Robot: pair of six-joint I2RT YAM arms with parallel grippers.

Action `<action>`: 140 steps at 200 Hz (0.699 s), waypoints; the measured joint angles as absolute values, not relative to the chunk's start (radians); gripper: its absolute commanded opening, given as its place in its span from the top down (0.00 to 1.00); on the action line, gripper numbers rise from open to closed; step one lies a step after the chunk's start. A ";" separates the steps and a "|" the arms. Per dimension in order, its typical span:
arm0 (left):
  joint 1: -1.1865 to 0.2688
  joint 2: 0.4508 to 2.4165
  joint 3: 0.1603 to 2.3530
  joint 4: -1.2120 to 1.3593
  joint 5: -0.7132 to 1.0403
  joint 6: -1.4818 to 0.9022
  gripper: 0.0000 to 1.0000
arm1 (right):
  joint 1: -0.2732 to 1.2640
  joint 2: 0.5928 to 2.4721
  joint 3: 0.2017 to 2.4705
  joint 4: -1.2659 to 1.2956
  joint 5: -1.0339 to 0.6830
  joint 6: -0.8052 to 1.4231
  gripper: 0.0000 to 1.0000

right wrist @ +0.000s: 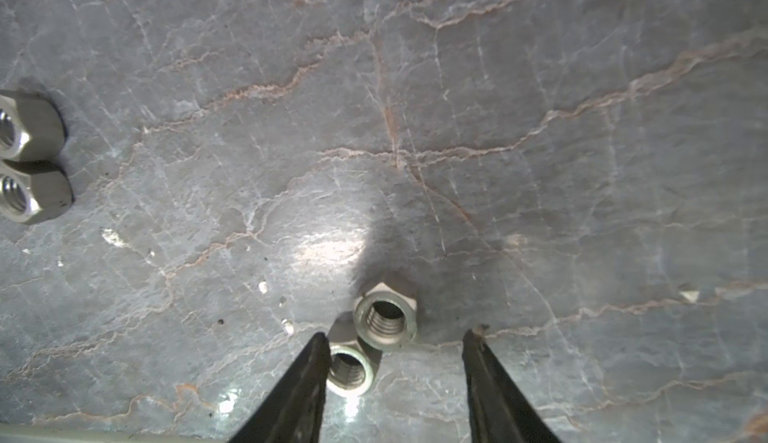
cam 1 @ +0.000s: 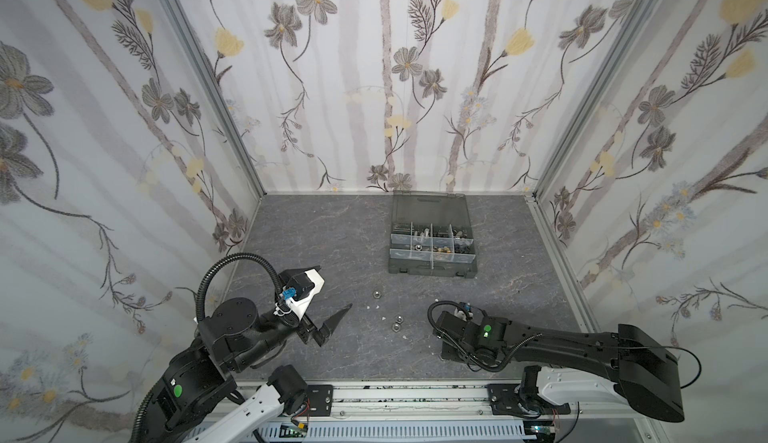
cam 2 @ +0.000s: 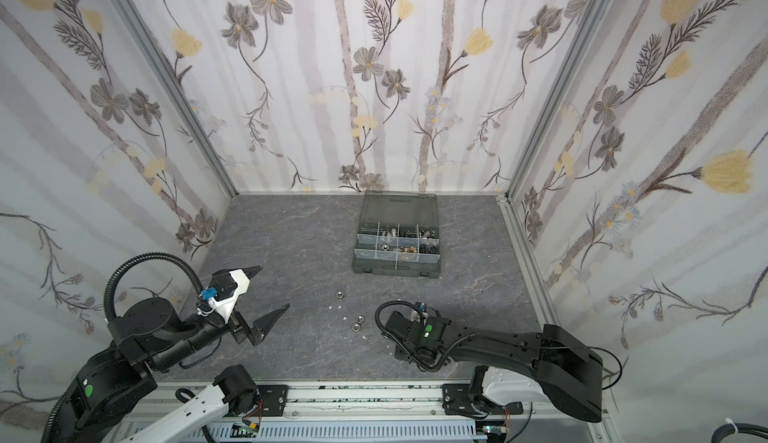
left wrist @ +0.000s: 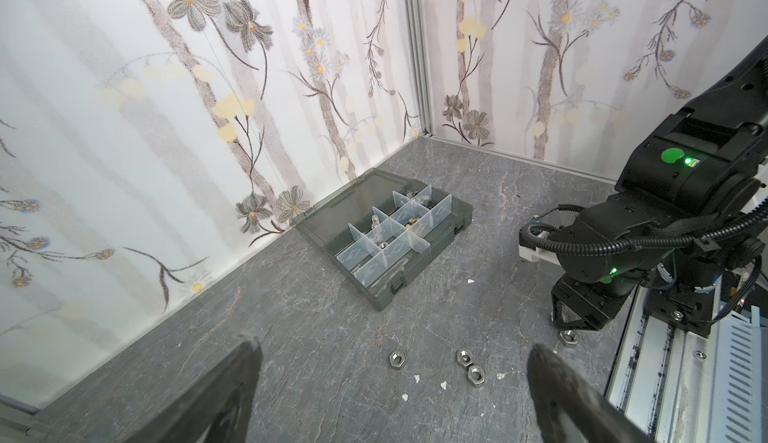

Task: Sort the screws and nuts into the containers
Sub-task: 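Move the right gripper to another silver hex nut near the table edge, then close the right gripper on the silver hex nut and lift it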

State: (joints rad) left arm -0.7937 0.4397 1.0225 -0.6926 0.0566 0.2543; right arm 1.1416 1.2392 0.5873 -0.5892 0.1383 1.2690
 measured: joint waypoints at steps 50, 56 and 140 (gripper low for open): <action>-0.798 0.426 1.008 -0.692 0.057 0.254 0.00 | 1.140 1.266 0.577 -0.556 0.137 1.285 0.57; -0.800 0.425 1.006 -0.692 0.057 0.254 0.00 | 1.140 1.267 0.575 -0.555 0.137 1.288 0.58; -0.817 0.418 0.997 -0.692 0.052 0.258 0.00 | 1.124 1.279 0.571 -0.548 0.142 1.306 0.64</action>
